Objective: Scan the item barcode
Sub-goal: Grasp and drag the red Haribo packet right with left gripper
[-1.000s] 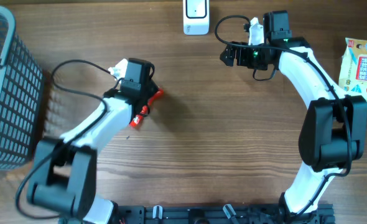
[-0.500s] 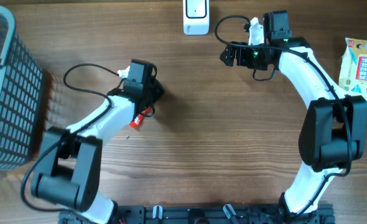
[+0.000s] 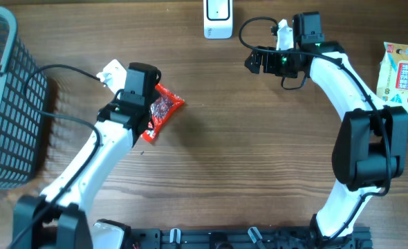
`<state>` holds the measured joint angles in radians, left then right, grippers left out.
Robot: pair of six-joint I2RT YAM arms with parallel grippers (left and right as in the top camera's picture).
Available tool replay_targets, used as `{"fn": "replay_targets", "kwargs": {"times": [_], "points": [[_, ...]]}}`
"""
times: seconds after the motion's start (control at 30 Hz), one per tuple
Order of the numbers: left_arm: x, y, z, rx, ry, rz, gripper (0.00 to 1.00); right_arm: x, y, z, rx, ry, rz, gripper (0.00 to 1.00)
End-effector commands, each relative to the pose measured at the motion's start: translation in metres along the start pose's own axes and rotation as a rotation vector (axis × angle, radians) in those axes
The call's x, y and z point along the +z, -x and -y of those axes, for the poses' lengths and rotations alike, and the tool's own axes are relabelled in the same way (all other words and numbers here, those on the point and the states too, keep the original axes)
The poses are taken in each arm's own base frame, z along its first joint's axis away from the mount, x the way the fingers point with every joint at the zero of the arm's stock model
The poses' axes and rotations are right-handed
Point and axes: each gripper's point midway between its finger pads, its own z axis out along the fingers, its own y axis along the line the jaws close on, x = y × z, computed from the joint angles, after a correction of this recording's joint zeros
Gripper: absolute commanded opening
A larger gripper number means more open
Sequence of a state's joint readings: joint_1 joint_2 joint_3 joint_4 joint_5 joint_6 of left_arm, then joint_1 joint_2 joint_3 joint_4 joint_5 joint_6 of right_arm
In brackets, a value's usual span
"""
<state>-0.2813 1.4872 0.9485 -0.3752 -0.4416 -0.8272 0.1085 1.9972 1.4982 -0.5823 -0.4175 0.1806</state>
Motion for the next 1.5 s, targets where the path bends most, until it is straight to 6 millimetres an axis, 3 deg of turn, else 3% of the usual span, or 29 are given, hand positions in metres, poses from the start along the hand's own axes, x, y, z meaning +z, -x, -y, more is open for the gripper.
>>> {"fn": "replay_targets", "kwargs": {"times": [0.0,0.1,0.2,0.33,0.4,0.53,0.63,0.7,0.77,0.87,0.93,1.07,1.2,1.33,1.4,1.47], "points": [[0.032,-0.003,-0.036,0.037,0.173,0.025,0.12,-0.001,0.001,0.0,-0.016,-0.005,0.005,1.0],[0.05,-0.012,-0.048,0.045,0.225,-0.001,0.12,-0.001,0.001,0.0,-0.016,-0.005,0.005,1.0],[0.067,-0.019,-0.063,0.033,0.264,-0.039,0.06,-0.001,0.001,0.0,-0.016,-0.005,0.005,1.0],[0.08,-0.035,-0.07,-0.009,0.237,-0.154,0.04,-0.001,0.001,0.0,-0.016,-0.005,0.005,1.0],[0.083,-0.048,-0.06,-0.024,0.167,-0.244,0.04,-0.001,0.001,0.0,-0.016,-0.005,0.005,1.0],[0.074,-0.078,-0.014,0.136,-0.106,-0.421,0.04,-0.001,0.001,0.0,-0.016,-0.005,0.005,1.0],[0.067,-0.093,-0.009,0.176,-0.121,-0.464,0.04,-0.001,0.001,0.0,-0.016,-0.005,0.005,1.0],[0.059,-0.109,-0.008,0.201,-0.124,-0.519,0.04,-0.001,0.001,0.0,-0.016,-0.005,0.005,1.0],[0.039,-0.138,0.0,0.222,-0.175,-0.651,0.04,-0.001,0.001,0.0,-0.016,-0.005,0.005,1.0],[-0.009,-0.184,0.036,0.218,-0.391,-0.905,0.04,-0.001,0.001,0.0,-0.016,-0.005,0.005,1.0],[-0.04,-0.205,0.058,0.229,-0.526,-1.02,0.04,-0.001,0.001,0.0,-0.016,-0.005,0.005,1.0],[-0.067,-0.23,0.085,0.311,-0.64,-1.044,0.04,-0.001,0.001,0.0,-0.016,-0.005,0.005,1.0],[-0.078,-0.223,0.101,0.286,-0.688,-1.018,0.04,-0.001,0.001,0.0,-0.016,-0.005,0.005,1.0],[-0.092,-0.175,0.11,0.239,-0.759,-0.913,0.04,-0.001,0.001,0.0,-0.016,-0.005,0.005,1.0],[-0.103,-0.131,0.105,0.187,-0.79,-0.82,0.04,-0.001,0.001,0.0,-0.016,-0.005,0.005,1.0],[-0.108,-0.1,0.093,0.138,-0.776,-0.747,0.07,-0.001,0.001,0.0,-0.016,-0.005,0.005,1.0]]}}
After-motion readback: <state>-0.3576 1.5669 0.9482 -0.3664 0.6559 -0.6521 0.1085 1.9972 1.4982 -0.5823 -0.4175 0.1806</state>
